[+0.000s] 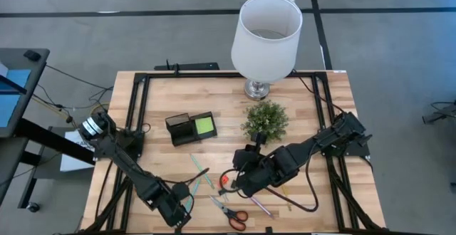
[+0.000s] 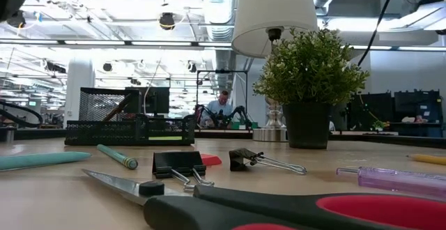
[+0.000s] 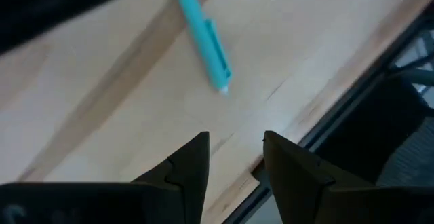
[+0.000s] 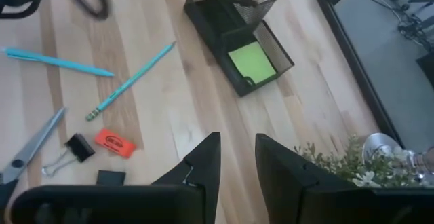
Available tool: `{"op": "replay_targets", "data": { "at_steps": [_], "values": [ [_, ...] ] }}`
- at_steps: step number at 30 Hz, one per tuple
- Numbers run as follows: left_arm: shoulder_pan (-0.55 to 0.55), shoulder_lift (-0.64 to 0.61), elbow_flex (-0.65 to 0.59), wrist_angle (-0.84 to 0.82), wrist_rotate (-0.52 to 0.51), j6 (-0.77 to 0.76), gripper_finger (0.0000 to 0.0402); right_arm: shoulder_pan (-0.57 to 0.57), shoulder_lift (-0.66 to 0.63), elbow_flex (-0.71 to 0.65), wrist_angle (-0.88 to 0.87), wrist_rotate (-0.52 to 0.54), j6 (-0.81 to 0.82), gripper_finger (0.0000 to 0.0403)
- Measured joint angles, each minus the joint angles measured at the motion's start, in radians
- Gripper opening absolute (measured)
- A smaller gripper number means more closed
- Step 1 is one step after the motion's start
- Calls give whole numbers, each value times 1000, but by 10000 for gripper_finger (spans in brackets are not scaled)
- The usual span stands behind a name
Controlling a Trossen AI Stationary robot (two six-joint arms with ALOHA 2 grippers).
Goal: Pick and place office supplies into organizer
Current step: Put the blue pen into the black desk organizer
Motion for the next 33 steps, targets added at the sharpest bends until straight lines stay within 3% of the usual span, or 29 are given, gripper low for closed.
{"op": "replay_targets", "data": {
  "at_steps": [19, 33],
  "values": [
    [-5, 61, 1, 43, -90, -67, 132, 0, 0, 0, -8, -27, -3, 87],
    [-2, 77, 1, 67, -72, -98, 132, -1, 1, 0, -8, -26, -54, 87]
  ]
}}
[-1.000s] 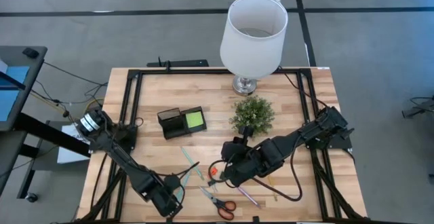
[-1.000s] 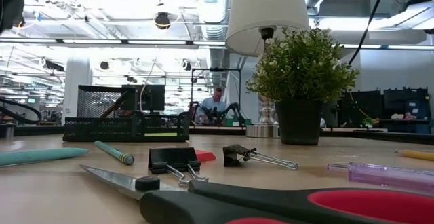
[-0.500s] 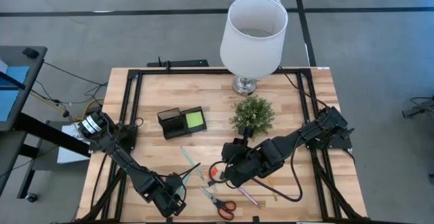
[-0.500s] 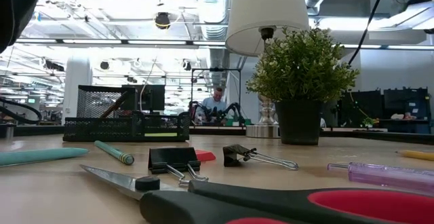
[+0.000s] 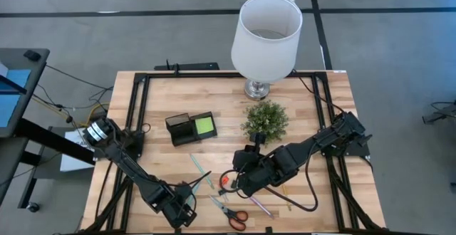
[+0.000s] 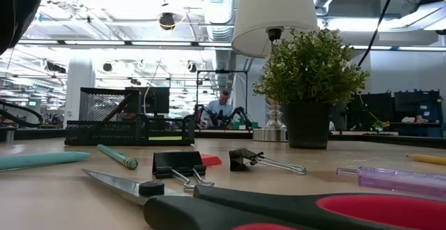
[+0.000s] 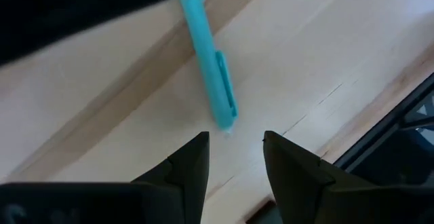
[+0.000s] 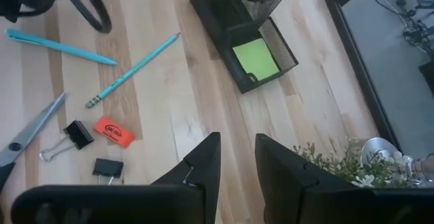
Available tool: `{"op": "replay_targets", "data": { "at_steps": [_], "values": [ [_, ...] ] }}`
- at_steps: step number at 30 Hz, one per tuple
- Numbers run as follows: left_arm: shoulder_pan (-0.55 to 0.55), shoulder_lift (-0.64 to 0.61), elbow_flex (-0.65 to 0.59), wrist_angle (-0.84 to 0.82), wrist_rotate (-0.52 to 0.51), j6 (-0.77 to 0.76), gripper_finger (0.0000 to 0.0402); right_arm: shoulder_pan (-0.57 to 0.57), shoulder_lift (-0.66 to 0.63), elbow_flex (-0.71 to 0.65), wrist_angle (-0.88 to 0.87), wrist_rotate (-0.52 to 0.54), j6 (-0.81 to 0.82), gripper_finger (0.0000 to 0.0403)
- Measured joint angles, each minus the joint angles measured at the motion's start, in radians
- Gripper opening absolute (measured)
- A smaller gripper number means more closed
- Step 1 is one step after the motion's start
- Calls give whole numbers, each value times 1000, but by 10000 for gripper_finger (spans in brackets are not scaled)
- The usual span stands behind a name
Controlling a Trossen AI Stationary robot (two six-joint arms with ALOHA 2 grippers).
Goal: Pick and place office supplies into organizer
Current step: Put the blue pen into the black desk organizer
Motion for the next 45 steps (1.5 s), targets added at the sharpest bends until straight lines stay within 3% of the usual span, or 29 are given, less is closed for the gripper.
{"op": "replay_targets", "data": {
  "at_steps": [3, 14, 26, 38, 45],
  "values": [
    [0, 37, 8, 17, 32, 1, 132, 0, 0, 0, 0, 0, 0, 87],
    [8, 61, 50, -105, 3, -8, 127, 0, 0, 0, 5, 0, 0, 87],
    [36, 61, 50, -203, 18, 35, 11, 0, 0, 0, 14, 1, -2, 87],
    [44, 65, 76, -356, -19, 211, 3, 2, 0, 0, 6, 2, -3, 87],
    [46, 69, 283, -713, -87, 256, 1, 33, 0, 1, -52, -1, 17, 87]
  ]
}}
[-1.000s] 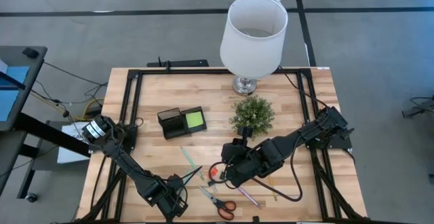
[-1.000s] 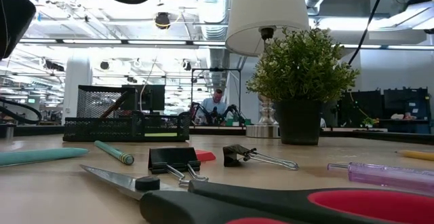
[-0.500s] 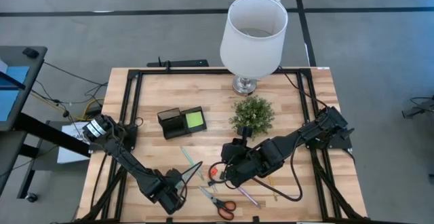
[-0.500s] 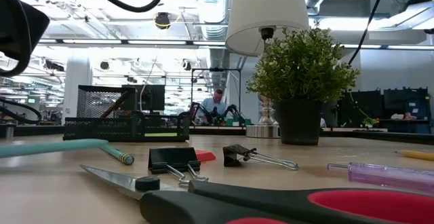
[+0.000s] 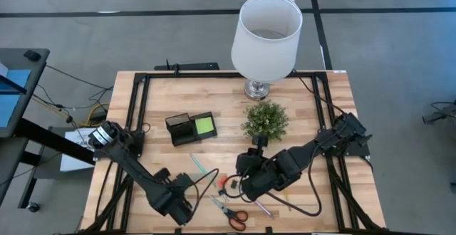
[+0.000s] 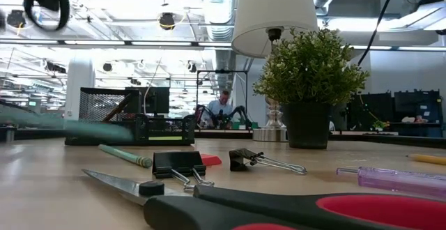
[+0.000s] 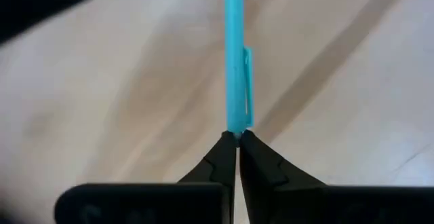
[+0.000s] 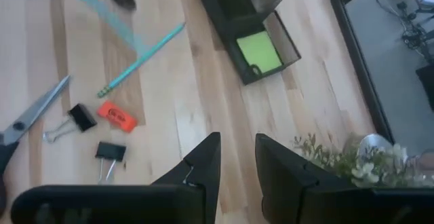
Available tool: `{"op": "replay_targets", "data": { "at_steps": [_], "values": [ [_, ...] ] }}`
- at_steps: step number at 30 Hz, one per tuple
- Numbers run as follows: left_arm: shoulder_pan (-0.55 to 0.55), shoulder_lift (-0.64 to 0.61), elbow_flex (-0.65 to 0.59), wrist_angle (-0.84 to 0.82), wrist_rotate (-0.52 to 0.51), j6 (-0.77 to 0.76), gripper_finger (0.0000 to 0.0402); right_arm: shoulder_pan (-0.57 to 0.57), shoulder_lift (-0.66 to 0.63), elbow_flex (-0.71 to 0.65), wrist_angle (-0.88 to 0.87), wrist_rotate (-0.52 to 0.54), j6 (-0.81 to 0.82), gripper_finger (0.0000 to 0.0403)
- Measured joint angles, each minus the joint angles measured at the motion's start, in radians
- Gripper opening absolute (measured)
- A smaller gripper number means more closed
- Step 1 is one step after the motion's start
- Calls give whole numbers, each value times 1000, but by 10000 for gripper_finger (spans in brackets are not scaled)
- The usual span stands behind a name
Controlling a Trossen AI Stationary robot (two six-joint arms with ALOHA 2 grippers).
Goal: Pick and place office supplies into organizer
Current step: Put the blue pen into the black desk organizer
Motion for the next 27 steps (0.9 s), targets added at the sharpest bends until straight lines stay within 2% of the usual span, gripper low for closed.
{"op": "replay_targets", "data": {
  "at_steps": [2, 5, 8, 10, 12, 15, 17, 22, 24, 27],
  "values": [
    [-1, 1, 65, -142, -11, -15, 0, 10, 0, -8, -23, -33, 43, 87],
    [-1, 0, 171, -275, -27, -17, 0, 15, 0, -66, -18, -142, 120, 87],
    [-1, -2, 264, -396, -47, -18, 0, 15, 0, -152, 71, -186, 130, 87],
    [3, -4, 312, -386, -84, -4, 0, 14, 0, -226, 226, -178, 23, 87],
    [3, -5, 348, -386, -106, 19, 0, 13, 0, -312, 457, -167, -145, 87],
    [13, -11, 385, -381, -126, 31, 0, 13, 1, -424, 813, -210, -409, 87],
    [21, -12, 384, -387, -119, 38, 0, 12, 1, -475, 982, -220, -554, 87],
    [33, -24, 384, -387, -120, 55, 0, 1, 1, -541, 1222, -120, -884, 87],
    [41, -22, 384, -382, -120, 62, 0, -22, 1, -551, 1301, -139, -918, 87],
    [56, -22, 384, -385, -121, 79, 0, -64, 1, -551, 1331, -214, -904, 87]
  ]
}}
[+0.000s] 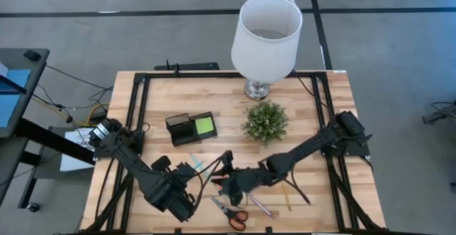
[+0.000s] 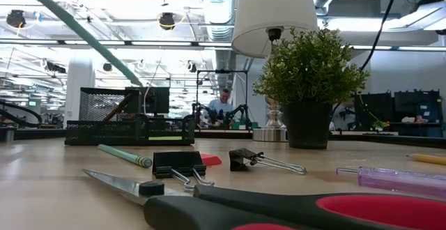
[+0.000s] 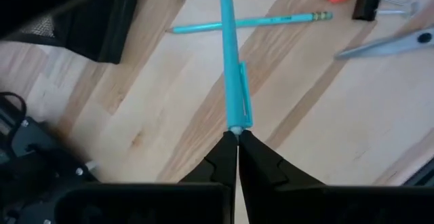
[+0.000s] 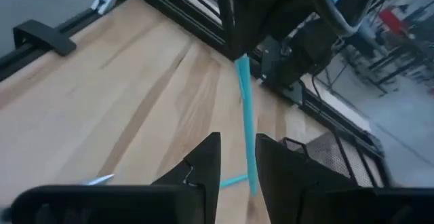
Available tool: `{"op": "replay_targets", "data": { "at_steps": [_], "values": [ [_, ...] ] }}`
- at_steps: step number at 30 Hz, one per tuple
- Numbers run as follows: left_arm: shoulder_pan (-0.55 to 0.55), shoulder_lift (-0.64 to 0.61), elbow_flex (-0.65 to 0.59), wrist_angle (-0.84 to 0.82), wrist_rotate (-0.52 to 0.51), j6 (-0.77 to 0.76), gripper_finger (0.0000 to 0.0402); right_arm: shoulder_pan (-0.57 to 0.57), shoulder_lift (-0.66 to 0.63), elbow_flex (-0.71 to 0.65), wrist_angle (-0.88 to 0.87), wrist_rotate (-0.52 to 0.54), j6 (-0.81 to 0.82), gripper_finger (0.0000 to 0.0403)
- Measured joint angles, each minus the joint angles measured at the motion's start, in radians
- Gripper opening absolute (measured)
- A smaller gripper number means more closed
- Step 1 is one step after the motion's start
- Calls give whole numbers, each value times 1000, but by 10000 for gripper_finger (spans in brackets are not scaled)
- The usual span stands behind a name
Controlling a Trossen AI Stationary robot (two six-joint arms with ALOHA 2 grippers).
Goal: Pick and place office supplies into organizer
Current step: Put the blue pen into the black desk organizer
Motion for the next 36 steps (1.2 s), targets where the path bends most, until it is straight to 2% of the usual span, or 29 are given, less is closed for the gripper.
{"op": "replay_targets", "data": {
  "at_steps": [4, 7, 9, 14, 17, 19, 21, 30, 36],
  "values": [
    [19, 0, 0, 0, -1, 17, 0, -44, 0, -1, 2, -93, 8, 98],
    [27, 0, 0, 1, 0, 22, 0, -59, 3, -1, 6, -179, 22, 127],
    [29, 0, 0, 1, 0, 22, 0, -67, 37, 6, 55, -197, 5, 154],
    [29, 0, 2, 2, -13, 23, 0, -104, 151, 16, 203, -145, -45, 213],
    [22, -1, 3, 2, -22, 22, 0, -118, 222, 41, 204, -6, -62, 228],
    [19, -2, 3, 1, -25, 22, 0, -117, 246, 61, 226, 67, -99, 229],
    [19, -3, 3, 1, -28, 23, 0, -120, 252, 80, 257, 75, -124, 227],
    [20, -4, 3, 1, -39, 27, 0, -139, 276, 130, 260, -15, -120, 203],
    [25, -4, 3, 2, -39, 24, 0, -148, 279, 128, 246, -54, -77, 147]
  ]
}}
